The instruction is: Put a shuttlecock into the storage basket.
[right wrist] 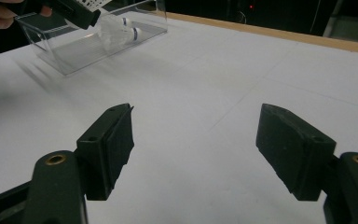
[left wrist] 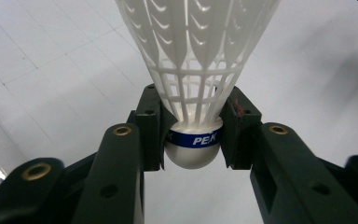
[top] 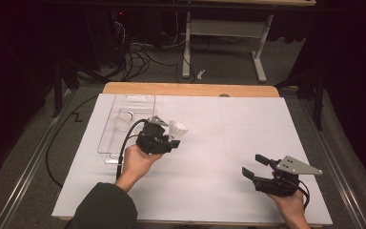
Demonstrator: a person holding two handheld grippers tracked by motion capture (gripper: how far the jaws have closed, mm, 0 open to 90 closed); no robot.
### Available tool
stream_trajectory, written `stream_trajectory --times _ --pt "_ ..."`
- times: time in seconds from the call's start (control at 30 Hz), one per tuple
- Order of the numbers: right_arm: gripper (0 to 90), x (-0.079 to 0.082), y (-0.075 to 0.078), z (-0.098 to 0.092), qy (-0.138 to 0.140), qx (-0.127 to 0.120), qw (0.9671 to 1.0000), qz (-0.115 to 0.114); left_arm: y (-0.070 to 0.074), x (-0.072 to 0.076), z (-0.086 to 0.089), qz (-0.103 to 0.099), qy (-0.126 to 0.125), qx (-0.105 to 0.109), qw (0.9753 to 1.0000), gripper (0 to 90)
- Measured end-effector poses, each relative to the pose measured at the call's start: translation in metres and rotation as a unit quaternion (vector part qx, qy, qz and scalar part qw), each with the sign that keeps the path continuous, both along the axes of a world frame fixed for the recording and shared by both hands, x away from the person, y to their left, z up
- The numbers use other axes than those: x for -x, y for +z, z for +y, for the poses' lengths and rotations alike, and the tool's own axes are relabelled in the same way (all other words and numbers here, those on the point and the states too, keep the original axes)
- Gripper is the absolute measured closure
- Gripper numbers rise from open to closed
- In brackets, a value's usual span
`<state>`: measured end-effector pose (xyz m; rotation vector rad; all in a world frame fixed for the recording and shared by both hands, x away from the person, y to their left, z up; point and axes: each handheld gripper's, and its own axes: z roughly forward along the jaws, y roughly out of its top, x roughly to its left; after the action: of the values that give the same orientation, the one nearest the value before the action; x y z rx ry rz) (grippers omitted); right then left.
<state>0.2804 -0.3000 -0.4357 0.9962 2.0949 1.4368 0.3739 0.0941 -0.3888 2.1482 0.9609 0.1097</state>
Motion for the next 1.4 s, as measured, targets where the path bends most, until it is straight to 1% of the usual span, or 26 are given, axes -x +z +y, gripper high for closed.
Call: stream_trajectory --times 0.2,0.37,0.53,0.73,1.03,1.23,1.4 --pt "27.3 0.004 -0.008 -0.007 -0.007 -0.003 1.0000 0.005 0.000 -0.002 0.001 0.004 0.003 0.002 1.0000 65.5" --pt "27.3 0.005 -0.011 -0.008 -0.011 -0.002 0.9999 0.003 0.000 -0.002 0.002 0.006 0.002 0.004 1.0000 65.5" --pt "27.2 0.007 -0.013 -0.009 -0.011 0.000 0.9999 0.002 0.002 -0.003 0.005 0.010 0.008 0.008 0.9999 65.5" --pt "27.2 0.007 -0.013 -0.011 -0.014 -0.002 0.9999 0.002 0.002 -0.004 0.008 0.015 0.010 0.007 0.9998 65.5" --pt "27.2 0.008 -0.014 -0.010 -0.016 0.002 0.9999 -0.002 0.004 -0.006 0.012 0.017 0.013 0.006 0.9998 65.5" --pt "27.4 0.008 -0.014 -0.010 -0.017 0.002 0.9999 -0.004 0.010 -0.007 0.016 0.016 0.020 0.007 0.9997 65.5" --pt "27.6 0.007 -0.014 -0.009 -0.015 0.006 0.9999 -0.006 0.014 -0.009 0.021 0.015 0.023 0.003 0.9996 65.5"
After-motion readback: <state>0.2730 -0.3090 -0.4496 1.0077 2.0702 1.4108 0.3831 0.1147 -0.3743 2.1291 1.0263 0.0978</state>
